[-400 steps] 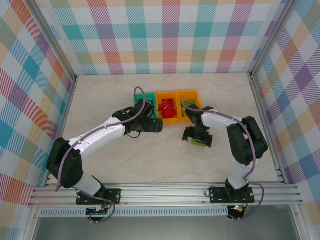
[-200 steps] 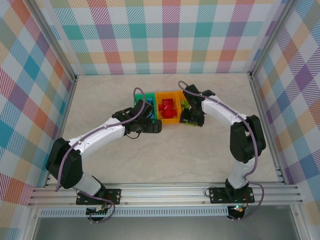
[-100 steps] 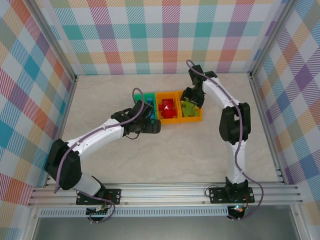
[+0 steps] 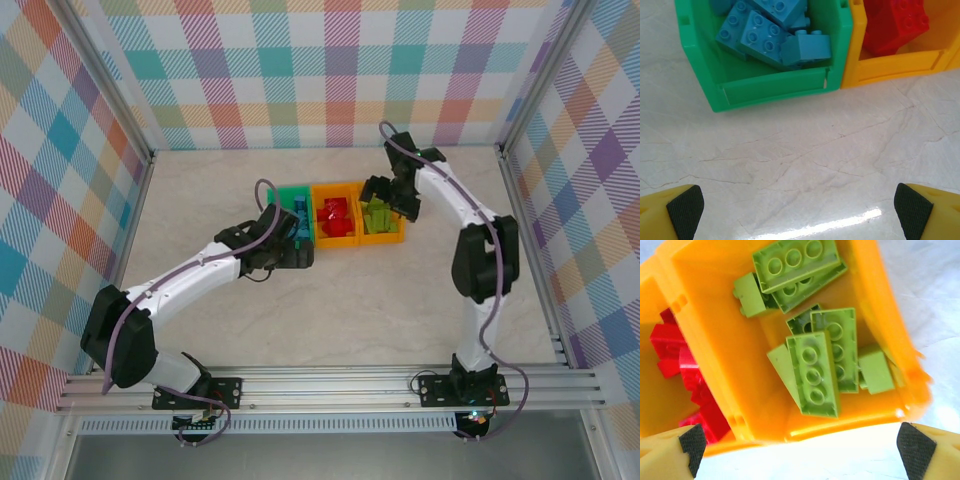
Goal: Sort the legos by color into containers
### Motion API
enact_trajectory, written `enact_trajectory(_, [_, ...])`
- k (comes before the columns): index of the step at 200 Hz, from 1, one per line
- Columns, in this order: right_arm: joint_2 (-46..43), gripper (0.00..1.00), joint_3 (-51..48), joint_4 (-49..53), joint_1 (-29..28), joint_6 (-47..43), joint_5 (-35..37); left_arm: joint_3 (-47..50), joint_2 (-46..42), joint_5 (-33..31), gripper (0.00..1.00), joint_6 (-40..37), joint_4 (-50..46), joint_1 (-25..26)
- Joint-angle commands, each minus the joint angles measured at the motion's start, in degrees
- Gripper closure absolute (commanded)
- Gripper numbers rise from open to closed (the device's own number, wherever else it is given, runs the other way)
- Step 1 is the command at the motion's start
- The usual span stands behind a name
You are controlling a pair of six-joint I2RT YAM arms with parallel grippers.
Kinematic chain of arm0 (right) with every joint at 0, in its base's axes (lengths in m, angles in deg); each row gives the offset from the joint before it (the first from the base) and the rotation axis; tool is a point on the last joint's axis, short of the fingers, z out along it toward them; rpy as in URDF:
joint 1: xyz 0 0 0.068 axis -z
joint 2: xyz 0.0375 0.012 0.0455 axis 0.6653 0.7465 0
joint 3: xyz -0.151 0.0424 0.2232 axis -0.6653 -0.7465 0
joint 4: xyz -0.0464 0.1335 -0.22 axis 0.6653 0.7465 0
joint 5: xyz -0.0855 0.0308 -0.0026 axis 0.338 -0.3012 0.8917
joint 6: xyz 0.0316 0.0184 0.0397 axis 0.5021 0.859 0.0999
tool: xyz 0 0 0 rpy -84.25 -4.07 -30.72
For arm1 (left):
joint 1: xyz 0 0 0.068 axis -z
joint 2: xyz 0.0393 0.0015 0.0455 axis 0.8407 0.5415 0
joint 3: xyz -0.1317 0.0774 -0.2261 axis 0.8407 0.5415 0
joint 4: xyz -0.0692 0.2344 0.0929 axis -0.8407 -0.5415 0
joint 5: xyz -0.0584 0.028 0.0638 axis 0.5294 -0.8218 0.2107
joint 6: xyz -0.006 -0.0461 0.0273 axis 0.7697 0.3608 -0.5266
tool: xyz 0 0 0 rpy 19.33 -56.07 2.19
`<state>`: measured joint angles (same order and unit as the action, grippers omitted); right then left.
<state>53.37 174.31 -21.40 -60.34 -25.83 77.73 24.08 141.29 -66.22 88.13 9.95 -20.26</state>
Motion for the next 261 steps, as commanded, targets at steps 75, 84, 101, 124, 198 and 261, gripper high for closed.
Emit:
enact_trajectory(75, [-40.15,0.00,-57.57,-52.90,9.66,-27.24,17.61,16.24,-13.90,-19.76,0.00,-3.53,8.97,-10.57])
enact_trajectory(84, [-40.86,0.00,-61.25,-57.70,11.19,-26.92,16.06,19.31,-15.34,-21.99,0.00,-6.47,13.11,-11.38])
enact_trajectory(101, [-40.28,0.00,-67.32,-67.68,12.61,-27.13,14.94,25.16,-17.18,-26.16,0.00,-12.02,22.34,-12.94])
enact_trajectory(124, [-36.16,0.00,-72.19,-80.88,13.05,-30.38,13.52,27.87,-17.97,-23.80,0.00,-15.63,28.35,-17.65])
enact_trajectory(198, [-23.55,0.00,-75.52,-99.47,17.32,-33.33,0.87,35.45,-4.95,-11.20,0.00,-25.70,58.89,-25.85])
enact_trajectory(261, [-23.63,0.00,-75.10,-98.39,17.80,-33.12,0.02,33.95,5.53,-0.10,0.00,-26.94,71.18,-31.36])
